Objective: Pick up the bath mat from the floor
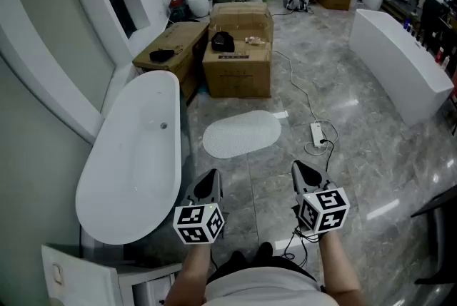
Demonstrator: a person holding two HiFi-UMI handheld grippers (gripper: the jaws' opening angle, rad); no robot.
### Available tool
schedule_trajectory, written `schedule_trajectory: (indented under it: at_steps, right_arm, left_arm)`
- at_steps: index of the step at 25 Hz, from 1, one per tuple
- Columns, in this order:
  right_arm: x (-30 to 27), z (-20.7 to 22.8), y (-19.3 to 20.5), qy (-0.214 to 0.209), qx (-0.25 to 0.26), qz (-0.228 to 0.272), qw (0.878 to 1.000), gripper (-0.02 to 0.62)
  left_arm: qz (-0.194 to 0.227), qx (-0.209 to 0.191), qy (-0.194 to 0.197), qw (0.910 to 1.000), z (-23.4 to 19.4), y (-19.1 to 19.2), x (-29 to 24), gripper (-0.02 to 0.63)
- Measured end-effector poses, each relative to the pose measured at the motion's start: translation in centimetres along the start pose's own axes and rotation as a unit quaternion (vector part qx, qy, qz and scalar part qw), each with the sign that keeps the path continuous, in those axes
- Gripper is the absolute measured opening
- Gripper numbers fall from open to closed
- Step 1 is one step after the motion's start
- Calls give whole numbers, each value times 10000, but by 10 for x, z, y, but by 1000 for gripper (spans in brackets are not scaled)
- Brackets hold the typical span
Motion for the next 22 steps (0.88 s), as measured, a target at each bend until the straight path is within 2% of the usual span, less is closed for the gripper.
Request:
schedule_trajectory:
  at_steps: [6,11,14,22]
  right_arm:
    - [-2,2,2,96,60,48,9999,0]
    - [0,12,8,407,43,15,9992,1]
    - [-1,20,11,454,-28,-8,9990,7]
    - [-1,43,14,448,-420,-236,9978,108]
  left_arm:
    - [-10,11,-99,10000,-7,2,-2,2]
    - [-99,25,-87,9999,-5,7,-8,3]
    - [-118,20,-87,9999,-5,8,-12,48]
    - [-229,65,-28,9997,4,14,-20,131]
Point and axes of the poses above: the fingertips, and each gripper's own axes: x backward along the fingers, z to its right, y out of its underside, the point moved 6 cm from there along x, backward along the fingers, and after that the axes turned 10 degrees about -x, right-handed, at the moved point
